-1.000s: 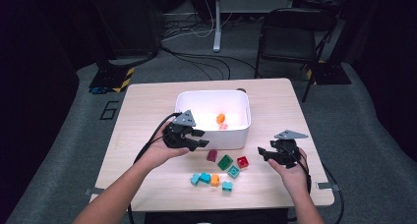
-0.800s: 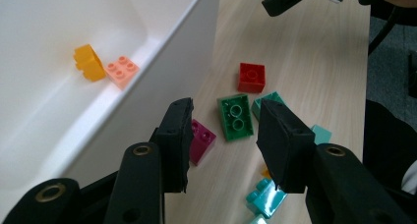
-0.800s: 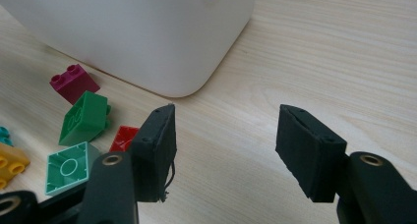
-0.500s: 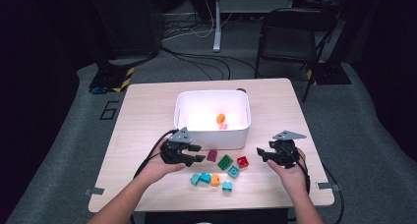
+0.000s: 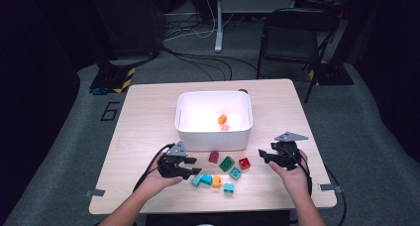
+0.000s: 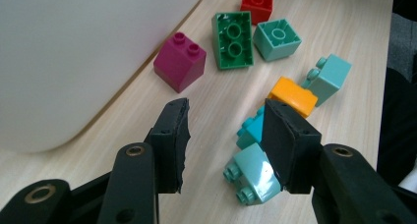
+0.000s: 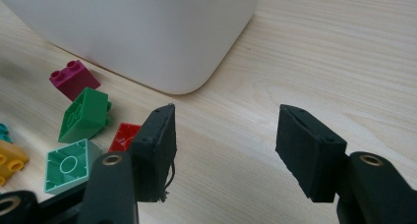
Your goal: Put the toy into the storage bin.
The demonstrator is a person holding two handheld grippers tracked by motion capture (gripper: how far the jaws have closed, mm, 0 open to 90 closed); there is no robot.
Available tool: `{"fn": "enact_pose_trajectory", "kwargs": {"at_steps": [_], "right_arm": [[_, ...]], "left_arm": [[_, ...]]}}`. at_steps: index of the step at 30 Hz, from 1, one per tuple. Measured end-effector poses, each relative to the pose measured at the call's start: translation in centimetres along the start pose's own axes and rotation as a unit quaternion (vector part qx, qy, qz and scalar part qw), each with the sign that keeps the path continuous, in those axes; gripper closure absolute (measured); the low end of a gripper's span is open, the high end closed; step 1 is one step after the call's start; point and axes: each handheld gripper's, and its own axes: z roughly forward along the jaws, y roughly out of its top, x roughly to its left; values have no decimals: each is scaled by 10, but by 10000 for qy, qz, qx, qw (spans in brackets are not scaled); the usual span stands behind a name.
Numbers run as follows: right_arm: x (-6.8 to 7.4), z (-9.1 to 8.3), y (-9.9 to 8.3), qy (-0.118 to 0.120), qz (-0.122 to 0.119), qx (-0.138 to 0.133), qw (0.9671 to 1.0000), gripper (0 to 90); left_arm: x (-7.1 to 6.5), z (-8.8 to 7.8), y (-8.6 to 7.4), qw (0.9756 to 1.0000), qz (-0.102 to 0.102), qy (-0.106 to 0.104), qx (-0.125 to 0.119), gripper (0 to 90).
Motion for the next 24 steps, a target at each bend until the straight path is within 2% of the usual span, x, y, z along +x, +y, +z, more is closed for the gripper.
{"fn": "enact_pose_trajectory", "kwargs": {"at_steps": [6, 14, 17, 20, 24], "right_arm": [[0, -1, 0, -1, 36, -23, 10000, 396], [0, -1, 0, -4, 30, -16, 10000, 396], [0, -1, 0, -6, 24, -16, 10000, 396], [0, -1, 0, -9, 16, -11, 10000, 396], [-1, -1, 0, -13, 28, -9, 10000, 396]], "left_arm": [[-5, 4, -10, 9998, 14, 154, 102, 510], [-8, 6, -20, 9999, -153, 69, 41, 499], [-8, 9, -23, 9998, -159, 56, 125, 499], [-9, 12, -24, 9998, -212, 53, 33, 482], [-9, 11, -24, 9998, -161, 123, 20, 480]]}}
